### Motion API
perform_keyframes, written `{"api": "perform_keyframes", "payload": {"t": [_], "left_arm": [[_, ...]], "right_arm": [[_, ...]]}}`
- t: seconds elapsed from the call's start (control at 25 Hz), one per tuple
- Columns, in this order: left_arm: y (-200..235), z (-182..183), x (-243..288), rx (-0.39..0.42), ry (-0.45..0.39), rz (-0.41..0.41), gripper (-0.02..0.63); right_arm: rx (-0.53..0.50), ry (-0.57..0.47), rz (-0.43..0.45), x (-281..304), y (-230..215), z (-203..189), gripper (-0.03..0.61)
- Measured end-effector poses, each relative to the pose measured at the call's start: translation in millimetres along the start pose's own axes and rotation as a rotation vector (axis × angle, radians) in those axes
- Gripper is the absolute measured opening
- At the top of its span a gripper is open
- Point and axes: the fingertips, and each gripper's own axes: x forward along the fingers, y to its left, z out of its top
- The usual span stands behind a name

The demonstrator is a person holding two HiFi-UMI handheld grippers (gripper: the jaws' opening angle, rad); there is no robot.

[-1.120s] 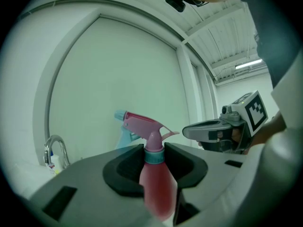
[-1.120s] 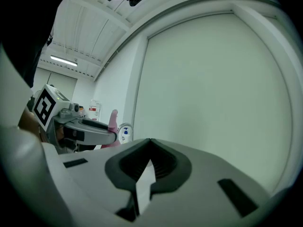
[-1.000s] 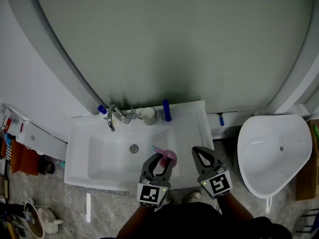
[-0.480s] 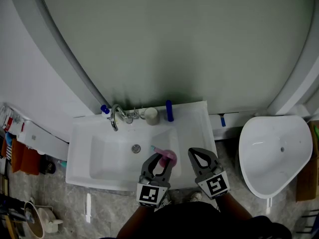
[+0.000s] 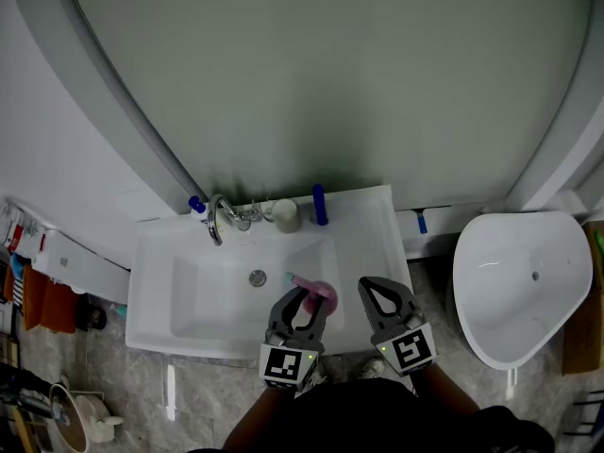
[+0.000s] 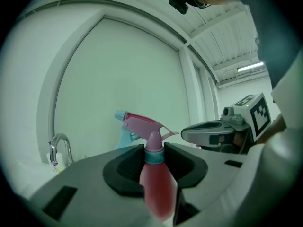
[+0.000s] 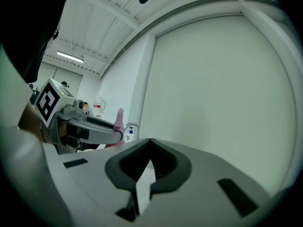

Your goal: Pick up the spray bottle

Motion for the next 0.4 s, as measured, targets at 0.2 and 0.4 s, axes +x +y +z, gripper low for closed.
{"api": "perform_keyframes", "payload": {"t": [0.2, 0.4], "left_arm": [[1.2, -0.9, 0.2, 0.003, -0.002, -0.002, 0.133], [4.2, -4.9, -1.6, 0.001, 0.005, 0.01, 0.133]], "right_arm": [[0.025, -0.015, -0.014, -1.4, 0.0, 0.7, -0.003], [0.079, -0.076, -0.037, -4.1, -3.8, 7.7, -0.003]]}}
